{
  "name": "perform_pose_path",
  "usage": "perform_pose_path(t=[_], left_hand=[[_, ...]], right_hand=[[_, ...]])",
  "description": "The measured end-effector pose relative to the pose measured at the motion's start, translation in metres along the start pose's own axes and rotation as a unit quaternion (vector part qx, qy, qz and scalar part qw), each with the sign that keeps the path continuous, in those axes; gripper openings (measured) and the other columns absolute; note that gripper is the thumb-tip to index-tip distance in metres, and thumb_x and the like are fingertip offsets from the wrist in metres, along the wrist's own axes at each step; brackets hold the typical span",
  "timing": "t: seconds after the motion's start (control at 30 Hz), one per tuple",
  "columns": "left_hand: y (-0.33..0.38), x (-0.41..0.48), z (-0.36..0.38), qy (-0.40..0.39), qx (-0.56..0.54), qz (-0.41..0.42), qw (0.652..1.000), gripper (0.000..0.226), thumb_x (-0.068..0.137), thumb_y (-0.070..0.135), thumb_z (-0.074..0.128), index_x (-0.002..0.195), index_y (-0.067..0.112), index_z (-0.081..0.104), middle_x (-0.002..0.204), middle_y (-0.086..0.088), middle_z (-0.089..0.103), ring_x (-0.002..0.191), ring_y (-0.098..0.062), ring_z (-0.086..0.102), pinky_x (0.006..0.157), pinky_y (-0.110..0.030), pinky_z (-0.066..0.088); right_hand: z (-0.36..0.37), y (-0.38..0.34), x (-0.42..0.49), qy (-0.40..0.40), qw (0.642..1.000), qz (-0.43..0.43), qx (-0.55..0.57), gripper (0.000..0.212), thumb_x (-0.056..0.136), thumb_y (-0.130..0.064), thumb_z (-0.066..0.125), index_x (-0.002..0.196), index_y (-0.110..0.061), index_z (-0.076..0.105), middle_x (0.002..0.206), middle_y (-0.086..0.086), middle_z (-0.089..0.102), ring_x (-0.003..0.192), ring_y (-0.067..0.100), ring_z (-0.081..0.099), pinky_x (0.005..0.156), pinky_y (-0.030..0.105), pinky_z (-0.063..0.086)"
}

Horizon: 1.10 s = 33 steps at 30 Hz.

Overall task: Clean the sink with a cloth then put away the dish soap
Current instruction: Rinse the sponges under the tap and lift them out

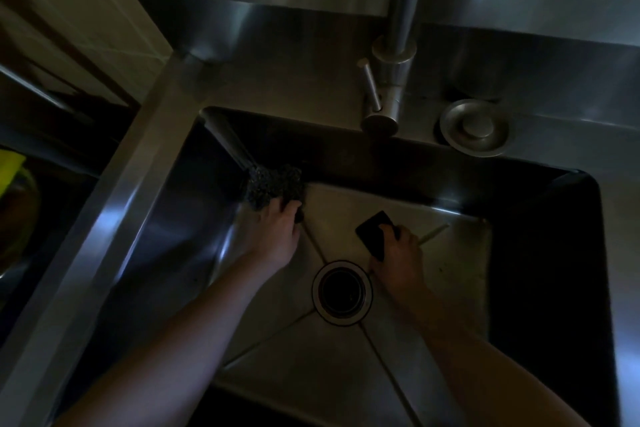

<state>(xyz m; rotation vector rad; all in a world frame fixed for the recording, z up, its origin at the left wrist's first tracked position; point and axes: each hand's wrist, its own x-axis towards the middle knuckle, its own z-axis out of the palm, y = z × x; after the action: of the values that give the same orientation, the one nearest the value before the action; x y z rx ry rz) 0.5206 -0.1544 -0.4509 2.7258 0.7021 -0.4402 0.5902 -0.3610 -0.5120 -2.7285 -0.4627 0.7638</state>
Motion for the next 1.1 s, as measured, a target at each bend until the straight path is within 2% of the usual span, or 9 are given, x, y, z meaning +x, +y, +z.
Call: perform_pose_path(t=[0.2, 0.43, 0.63, 0.73, 0.83, 1.1], left_hand=[[-0.002, 0.029, 0.008, -0.046, 0.019, -0.021, 0.999, 0.05, 0.094, 0.025, 0.046, 0.142, 0.026, 0.032, 0.152, -0.017, 0.016, 0.137, -0.036, 0.022, 0.107, -0.045, 0.028], [-0.002, 0.05, 0.013, 0.048, -0.024, -0.074, 0.996, 0.065, 0.087, 0.026, 0.059, 0.141, 0.025, 0.025, 0.142, -0.016, 0.026, 0.127, -0.038, 0.032, 0.099, -0.053, 0.037], [-0.001, 0.063, 0.023, 0.026, -0.024, -0.097, 0.995, 0.078, 0.08, 0.034, 0.069, 0.14, 0.022, 0.02, 0.139, -0.017, 0.029, 0.124, -0.038, 0.037, 0.093, -0.053, 0.043], [-0.001, 0.066, 0.029, 0.036, 0.016, -0.094, 0.995, 0.074, 0.083, 0.031, 0.066, 0.139, 0.014, 0.022, 0.134, -0.015, 0.034, 0.121, -0.036, 0.039, 0.09, -0.051, 0.044], [-0.004, 0.064, 0.03, 0.03, 0.041, -0.084, 0.995, 0.063, 0.085, 0.024, 0.062, 0.136, 0.013, 0.027, 0.131, -0.015, 0.035, 0.118, -0.036, 0.039, 0.087, -0.051, 0.043], [-0.01, 0.034, 0.015, 0.01, 0.016, -0.051, 0.999, 0.058, 0.086, 0.011, 0.058, 0.137, 0.015, 0.029, 0.135, -0.016, 0.03, 0.12, -0.034, 0.037, 0.09, -0.049, 0.044]], right_hand=[[-0.004, -0.002, 0.005, 0.009, 1.0, 0.009, -0.008, 0.068, 0.077, -0.026, 0.066, 0.138, -0.018, 0.037, 0.135, 0.013, 0.041, 0.122, 0.033, 0.039, 0.098, 0.04, 0.038], [-0.009, -0.006, 0.011, 0.033, 0.999, 0.013, 0.034, 0.064, 0.074, -0.027, 0.067, 0.133, -0.018, 0.043, 0.133, 0.012, 0.044, 0.12, 0.032, 0.04, 0.096, 0.039, 0.039], [-0.01, -0.004, 0.012, 0.06, 0.995, 0.018, 0.074, 0.065, 0.07, -0.027, 0.07, 0.13, -0.019, 0.047, 0.131, 0.012, 0.046, 0.119, 0.032, 0.041, 0.098, 0.038, 0.039], [-0.01, -0.003, 0.012, 0.065, 0.994, 0.014, 0.083, 0.065, 0.07, -0.026, 0.071, 0.13, -0.018, 0.048, 0.131, 0.012, 0.047, 0.119, 0.032, 0.042, 0.098, 0.037, 0.039], [-0.012, -0.001, 0.01, 0.07, 0.993, 0.01, 0.093, 0.065, 0.068, -0.025, 0.072, 0.129, -0.018, 0.049, 0.13, 0.012, 0.048, 0.118, 0.032, 0.043, 0.096, 0.037, 0.04], [-0.026, -0.007, -0.007, 0.087, 0.989, 0.002, 0.116, 0.064, 0.066, -0.022, 0.073, 0.126, -0.019, 0.052, 0.127, 0.011, 0.051, 0.116, 0.031, 0.045, 0.095, 0.036, 0.041]])
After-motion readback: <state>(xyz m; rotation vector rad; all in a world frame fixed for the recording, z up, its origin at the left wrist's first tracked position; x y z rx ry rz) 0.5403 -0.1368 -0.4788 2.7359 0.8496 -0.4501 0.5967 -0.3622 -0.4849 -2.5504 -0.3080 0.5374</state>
